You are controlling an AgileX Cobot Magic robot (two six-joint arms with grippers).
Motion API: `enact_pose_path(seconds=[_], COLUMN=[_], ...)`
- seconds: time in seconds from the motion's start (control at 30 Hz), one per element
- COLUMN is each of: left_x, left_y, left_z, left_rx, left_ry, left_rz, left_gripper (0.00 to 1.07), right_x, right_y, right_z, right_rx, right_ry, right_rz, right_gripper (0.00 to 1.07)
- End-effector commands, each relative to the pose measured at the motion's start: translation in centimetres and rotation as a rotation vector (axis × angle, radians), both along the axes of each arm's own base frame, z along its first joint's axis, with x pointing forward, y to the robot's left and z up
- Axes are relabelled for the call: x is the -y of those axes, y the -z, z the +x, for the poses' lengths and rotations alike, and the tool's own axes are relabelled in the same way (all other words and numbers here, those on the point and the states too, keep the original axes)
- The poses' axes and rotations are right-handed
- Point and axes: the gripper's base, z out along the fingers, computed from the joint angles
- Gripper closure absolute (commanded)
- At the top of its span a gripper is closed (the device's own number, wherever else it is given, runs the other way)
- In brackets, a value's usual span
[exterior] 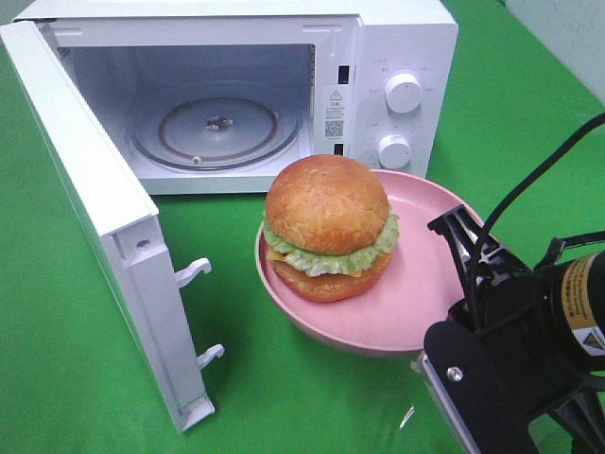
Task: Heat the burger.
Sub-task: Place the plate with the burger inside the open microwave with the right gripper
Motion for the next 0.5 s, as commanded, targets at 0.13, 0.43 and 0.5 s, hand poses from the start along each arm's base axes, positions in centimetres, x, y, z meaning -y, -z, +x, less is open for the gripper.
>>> enact_pose_path(seconds=[0.13,0.43,0.5], left_x=[0.0,0.0,0.0], left_y=[0.0,0.0,0.0], left_z=[-0.1,-0.1,-0.1], left_rx=[0.022,0.022,0.022], left_ry=[0.005,0.005,0.005], left_rz=[-0.002,-0.002,-0.002], left_gripper=[0.06,0.06,0.06], right_x=[0.3,0.9,1.0], right_y=[-0.5,-0.7,-0.7], right_z=[0.8,1.6,1.7], right_rx=[0.028,0.038,0.037], right_ry=[-0.021,-0.013,-0.014], right_rz=[0.040,0.065,0.065], right_gripper=[1.06,1.05,1.05])
